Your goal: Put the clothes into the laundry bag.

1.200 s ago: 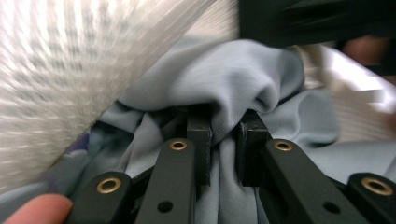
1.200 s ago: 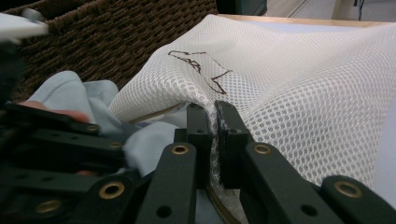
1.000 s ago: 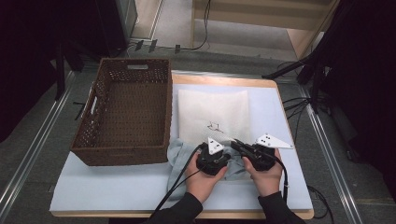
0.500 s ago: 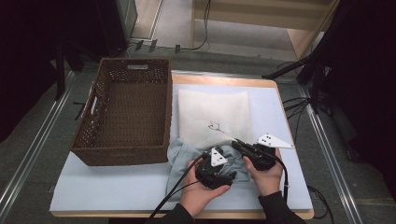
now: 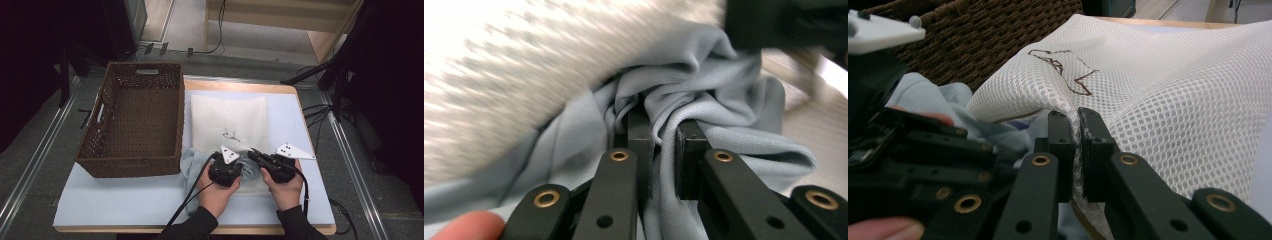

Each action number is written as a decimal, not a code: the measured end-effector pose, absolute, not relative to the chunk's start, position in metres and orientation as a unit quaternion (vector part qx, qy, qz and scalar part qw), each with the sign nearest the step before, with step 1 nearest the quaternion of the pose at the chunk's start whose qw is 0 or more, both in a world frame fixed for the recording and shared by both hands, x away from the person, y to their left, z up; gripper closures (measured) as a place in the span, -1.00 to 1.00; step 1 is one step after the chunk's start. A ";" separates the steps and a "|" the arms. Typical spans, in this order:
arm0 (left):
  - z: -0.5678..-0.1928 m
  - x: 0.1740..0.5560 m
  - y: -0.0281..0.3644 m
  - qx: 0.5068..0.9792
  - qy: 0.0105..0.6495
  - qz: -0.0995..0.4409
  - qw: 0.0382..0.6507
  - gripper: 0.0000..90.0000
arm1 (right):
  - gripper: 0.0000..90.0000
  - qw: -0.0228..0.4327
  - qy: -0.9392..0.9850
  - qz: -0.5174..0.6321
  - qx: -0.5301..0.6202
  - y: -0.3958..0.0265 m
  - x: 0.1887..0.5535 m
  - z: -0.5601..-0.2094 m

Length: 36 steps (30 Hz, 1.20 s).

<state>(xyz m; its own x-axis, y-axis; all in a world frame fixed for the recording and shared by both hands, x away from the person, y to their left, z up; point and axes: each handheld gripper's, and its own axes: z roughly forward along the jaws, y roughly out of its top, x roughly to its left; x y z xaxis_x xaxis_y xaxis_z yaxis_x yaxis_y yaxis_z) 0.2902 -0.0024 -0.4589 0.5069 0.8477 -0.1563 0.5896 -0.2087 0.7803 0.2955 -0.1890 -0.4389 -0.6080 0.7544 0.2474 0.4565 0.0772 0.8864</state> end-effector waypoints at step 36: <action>-0.454 0.220 0.083 0.765 0.453 0.218 0.402 0.66 | 0.92 0.135 0.725 0.524 0.426 -0.190 0.298 -0.445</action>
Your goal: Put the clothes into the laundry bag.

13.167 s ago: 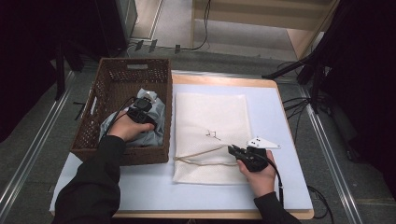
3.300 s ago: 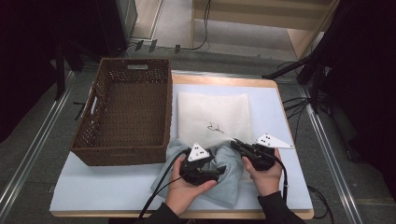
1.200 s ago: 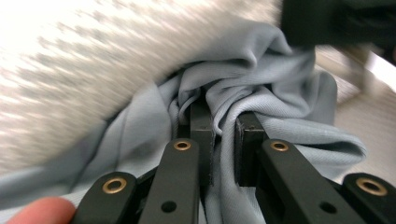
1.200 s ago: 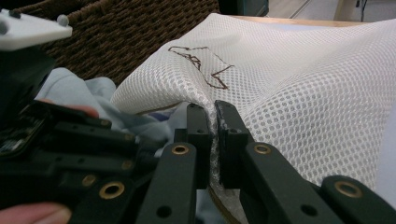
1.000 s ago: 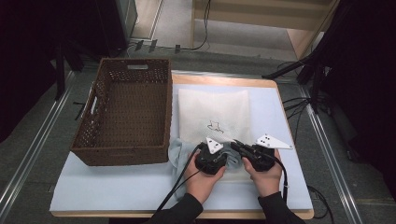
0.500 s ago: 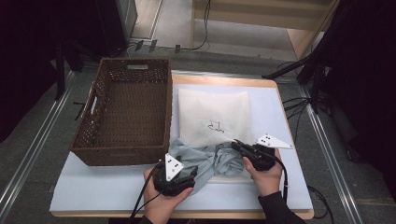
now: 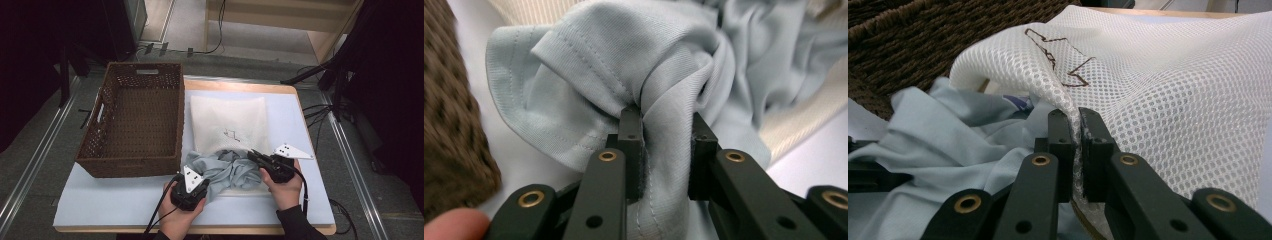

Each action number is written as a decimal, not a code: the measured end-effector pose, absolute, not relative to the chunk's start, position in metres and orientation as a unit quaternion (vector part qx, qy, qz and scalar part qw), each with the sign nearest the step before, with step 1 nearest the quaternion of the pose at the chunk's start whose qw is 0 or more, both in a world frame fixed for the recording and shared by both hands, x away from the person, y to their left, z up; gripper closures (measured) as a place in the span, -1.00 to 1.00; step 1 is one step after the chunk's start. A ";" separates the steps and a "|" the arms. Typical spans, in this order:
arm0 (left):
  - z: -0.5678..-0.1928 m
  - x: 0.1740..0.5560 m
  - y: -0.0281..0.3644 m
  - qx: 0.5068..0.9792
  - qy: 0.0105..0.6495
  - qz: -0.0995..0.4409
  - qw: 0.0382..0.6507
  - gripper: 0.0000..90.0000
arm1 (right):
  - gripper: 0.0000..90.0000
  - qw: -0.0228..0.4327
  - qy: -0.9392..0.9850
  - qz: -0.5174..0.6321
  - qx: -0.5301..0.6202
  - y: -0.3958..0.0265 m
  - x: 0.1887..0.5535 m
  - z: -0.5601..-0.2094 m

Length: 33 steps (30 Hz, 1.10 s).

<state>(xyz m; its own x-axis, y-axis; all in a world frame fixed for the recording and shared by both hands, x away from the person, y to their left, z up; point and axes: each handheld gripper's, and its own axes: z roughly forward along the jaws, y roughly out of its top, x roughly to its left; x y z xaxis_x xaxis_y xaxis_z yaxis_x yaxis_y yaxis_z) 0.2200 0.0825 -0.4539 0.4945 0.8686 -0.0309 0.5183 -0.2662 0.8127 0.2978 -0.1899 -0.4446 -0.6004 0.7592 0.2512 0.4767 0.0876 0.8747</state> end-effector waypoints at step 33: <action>-0.458 0.219 0.118 0.745 0.489 0.165 0.423 -0.06 | 0.92 0.135 0.728 0.522 0.424 -0.190 0.298 -0.446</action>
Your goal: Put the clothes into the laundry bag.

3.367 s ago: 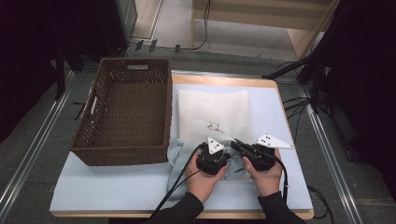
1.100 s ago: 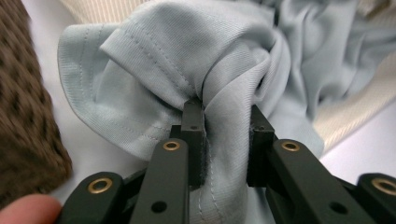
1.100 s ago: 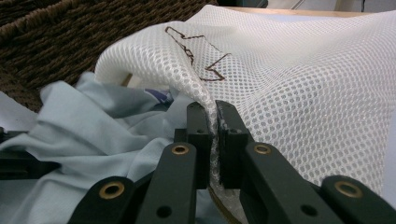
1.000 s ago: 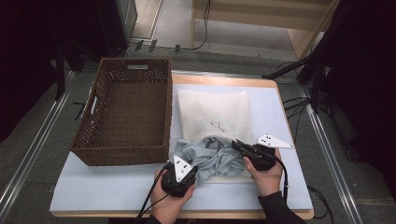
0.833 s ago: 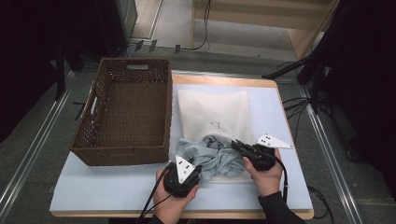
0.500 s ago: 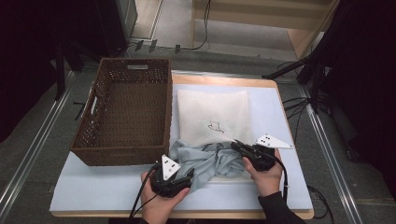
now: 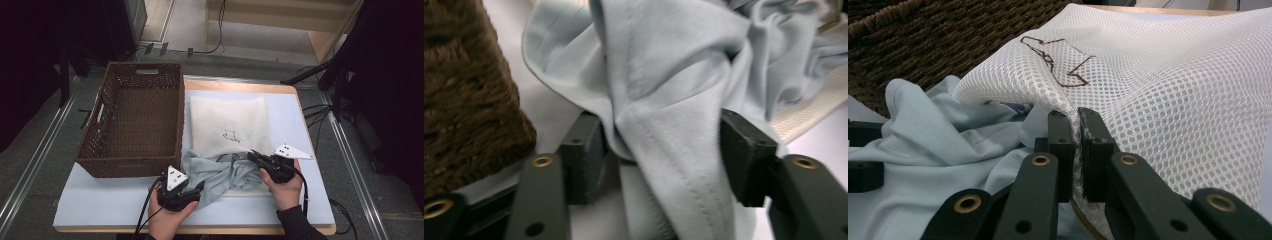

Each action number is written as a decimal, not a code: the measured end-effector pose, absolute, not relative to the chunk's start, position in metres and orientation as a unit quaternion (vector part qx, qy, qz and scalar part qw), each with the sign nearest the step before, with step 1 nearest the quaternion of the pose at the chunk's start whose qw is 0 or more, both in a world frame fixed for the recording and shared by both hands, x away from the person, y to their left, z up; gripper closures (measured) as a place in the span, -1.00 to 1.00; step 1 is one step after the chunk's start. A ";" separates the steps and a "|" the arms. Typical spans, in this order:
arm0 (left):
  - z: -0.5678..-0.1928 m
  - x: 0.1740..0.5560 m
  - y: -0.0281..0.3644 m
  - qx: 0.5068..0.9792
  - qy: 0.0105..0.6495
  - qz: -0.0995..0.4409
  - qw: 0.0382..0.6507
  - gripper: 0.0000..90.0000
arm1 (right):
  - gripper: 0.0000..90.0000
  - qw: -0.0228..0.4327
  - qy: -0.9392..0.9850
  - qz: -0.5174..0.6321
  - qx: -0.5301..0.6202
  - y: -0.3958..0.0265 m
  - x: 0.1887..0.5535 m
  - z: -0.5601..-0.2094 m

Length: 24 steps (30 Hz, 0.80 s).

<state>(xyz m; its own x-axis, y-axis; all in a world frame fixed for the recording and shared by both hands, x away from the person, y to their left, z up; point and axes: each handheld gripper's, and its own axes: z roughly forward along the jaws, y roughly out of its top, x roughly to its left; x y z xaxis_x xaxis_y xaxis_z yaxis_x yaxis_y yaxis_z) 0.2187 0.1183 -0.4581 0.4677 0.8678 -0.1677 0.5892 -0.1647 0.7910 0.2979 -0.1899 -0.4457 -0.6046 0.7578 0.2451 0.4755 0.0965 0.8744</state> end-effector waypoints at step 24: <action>-0.459 0.237 0.049 0.777 0.414 0.108 0.461 0.82 | 0.92 0.136 0.730 0.520 0.422 -0.187 0.297 -0.446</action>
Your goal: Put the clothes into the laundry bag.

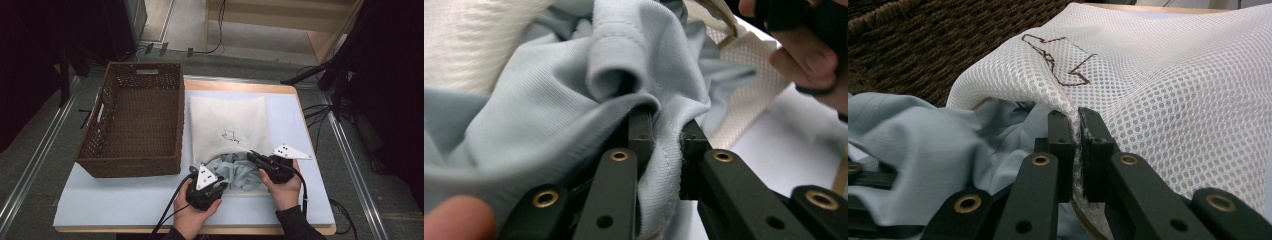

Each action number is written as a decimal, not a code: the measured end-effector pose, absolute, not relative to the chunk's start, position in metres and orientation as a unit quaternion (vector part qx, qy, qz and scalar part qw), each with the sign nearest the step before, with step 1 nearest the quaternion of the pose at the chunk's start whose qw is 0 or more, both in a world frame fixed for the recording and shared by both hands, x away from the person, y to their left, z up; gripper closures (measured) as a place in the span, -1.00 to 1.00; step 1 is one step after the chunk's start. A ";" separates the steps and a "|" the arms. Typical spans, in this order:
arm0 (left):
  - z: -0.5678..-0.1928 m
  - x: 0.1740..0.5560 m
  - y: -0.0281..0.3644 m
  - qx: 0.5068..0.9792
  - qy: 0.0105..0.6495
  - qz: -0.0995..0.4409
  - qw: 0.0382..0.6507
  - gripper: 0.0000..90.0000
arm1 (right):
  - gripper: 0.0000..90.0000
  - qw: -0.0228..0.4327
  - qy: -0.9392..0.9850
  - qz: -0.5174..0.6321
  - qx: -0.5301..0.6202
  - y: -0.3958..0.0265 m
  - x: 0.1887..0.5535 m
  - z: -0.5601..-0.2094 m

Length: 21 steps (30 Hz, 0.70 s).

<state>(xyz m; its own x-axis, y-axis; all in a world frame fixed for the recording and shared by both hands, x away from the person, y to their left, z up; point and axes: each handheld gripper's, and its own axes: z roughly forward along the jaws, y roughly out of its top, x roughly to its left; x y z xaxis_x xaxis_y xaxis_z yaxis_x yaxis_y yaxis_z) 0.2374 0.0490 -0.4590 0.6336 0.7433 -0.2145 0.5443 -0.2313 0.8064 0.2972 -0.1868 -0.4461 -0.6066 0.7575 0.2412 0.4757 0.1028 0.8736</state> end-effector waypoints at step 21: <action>-0.452 0.224 0.098 0.778 0.398 0.162 0.458 0.12 | 0.92 0.132 0.732 0.518 0.422 -0.188 0.297 -0.447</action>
<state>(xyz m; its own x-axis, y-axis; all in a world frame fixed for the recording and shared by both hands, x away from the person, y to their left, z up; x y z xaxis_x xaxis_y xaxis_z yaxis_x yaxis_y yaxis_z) 0.2242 0.0982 -0.4523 0.6308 0.7677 -0.1129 0.4708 -0.2630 0.8421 0.2974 -0.1878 -0.4468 -0.6094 0.7544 0.2439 0.4809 0.1071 0.8702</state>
